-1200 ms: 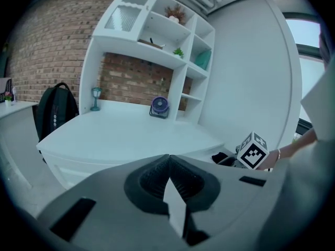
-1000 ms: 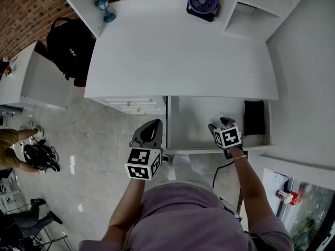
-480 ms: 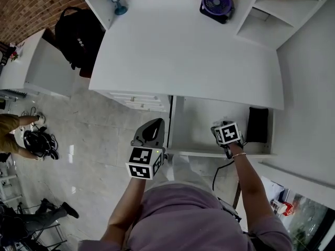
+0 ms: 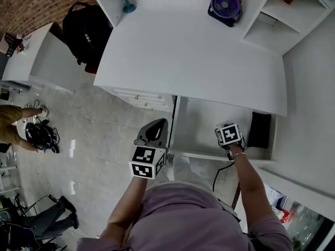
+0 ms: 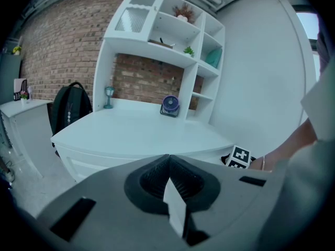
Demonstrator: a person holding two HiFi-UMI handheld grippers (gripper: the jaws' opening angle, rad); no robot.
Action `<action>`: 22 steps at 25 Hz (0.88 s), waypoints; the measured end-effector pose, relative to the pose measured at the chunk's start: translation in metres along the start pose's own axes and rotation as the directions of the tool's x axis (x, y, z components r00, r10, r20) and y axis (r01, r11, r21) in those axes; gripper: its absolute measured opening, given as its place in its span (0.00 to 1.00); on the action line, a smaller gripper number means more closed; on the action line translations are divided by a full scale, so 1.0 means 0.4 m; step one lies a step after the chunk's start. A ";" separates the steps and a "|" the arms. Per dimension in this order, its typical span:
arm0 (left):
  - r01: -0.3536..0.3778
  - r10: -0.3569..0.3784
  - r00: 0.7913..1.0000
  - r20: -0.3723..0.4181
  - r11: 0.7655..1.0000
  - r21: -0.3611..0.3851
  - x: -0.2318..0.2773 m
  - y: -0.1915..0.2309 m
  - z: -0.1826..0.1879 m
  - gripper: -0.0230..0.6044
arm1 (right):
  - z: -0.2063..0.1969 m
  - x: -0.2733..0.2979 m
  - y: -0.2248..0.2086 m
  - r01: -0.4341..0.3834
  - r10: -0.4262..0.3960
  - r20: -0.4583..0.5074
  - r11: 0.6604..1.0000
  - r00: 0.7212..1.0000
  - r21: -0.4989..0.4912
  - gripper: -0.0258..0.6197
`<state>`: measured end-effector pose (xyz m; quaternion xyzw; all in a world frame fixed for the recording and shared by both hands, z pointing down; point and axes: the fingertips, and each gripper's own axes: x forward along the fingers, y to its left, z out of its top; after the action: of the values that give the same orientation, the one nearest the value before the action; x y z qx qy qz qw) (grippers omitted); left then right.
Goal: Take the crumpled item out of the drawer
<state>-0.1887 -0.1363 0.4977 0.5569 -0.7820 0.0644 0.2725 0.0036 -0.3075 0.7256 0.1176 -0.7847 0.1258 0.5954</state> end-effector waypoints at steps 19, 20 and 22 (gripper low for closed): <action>0.055 -0.056 0.998 0.017 0.998 0.033 0.003 -0.029 0.013 0.04 | 0.101 -0.108 0.056 -0.048 0.036 0.223 0.998 0.974 0.048 0.28; 0.066 -0.066 0.998 0.017 0.997 0.037 0.007 -0.035 0.015 0.04 | 0.109 -0.125 0.058 -0.054 0.038 0.245 0.997 0.969 0.058 0.28; 0.087 -0.088 0.996 0.016 0.995 0.045 0.014 -0.048 0.018 0.04 | 0.118 -0.156 0.064 -0.067 0.041 0.284 0.994 0.958 0.084 0.28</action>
<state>-0.1753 -0.1511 0.4904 0.5969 -0.7578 0.0647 0.2555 -0.0312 -0.2970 0.6517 0.1401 -0.8579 0.1602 0.4677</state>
